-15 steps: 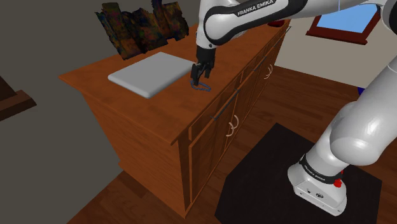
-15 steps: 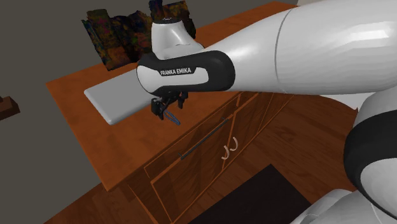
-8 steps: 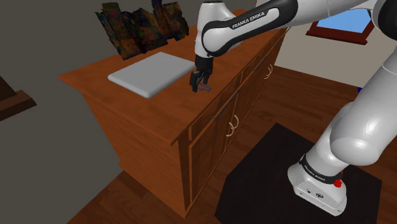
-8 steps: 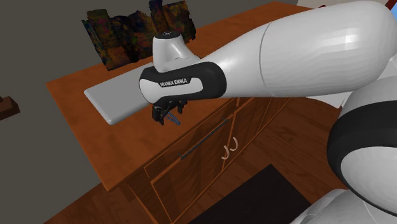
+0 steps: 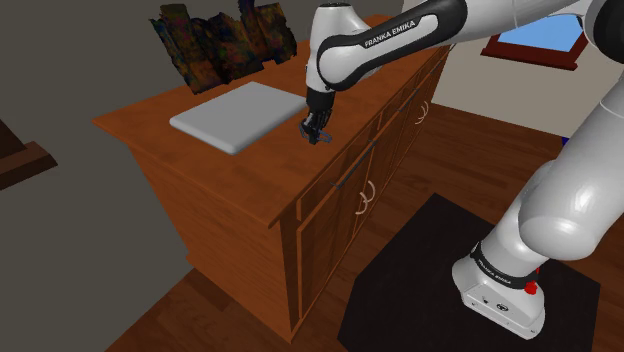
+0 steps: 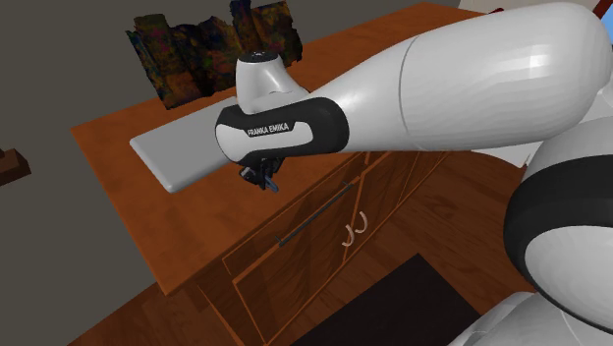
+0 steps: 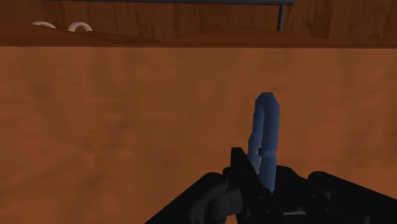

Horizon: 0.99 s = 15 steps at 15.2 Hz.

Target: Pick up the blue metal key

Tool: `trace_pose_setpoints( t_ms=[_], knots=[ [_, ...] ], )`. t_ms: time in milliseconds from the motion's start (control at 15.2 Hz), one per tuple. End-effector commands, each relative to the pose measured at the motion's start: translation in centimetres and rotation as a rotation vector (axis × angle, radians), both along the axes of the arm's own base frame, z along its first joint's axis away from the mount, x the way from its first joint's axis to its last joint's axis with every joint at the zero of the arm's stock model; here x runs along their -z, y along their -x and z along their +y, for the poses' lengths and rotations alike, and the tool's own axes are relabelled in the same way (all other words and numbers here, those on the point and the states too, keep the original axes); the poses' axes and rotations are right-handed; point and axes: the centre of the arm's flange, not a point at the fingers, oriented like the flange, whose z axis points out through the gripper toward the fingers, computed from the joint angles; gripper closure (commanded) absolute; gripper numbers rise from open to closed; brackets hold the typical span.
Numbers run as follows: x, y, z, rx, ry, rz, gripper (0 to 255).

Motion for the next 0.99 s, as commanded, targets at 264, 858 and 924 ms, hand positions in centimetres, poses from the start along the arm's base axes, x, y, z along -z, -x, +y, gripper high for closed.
trace_pose_setpoints(
  t_ms=[264,858,924],
  knots=[
    [-0.5,0.1,0.1,-0.001,0.0,0.002,255],
    [-5.2,0.0,0.1,-0.001,0.0,0.002,255],
    [-5.8,0.0,0.1,-0.001,0.0,0.002,255]
  ],
)
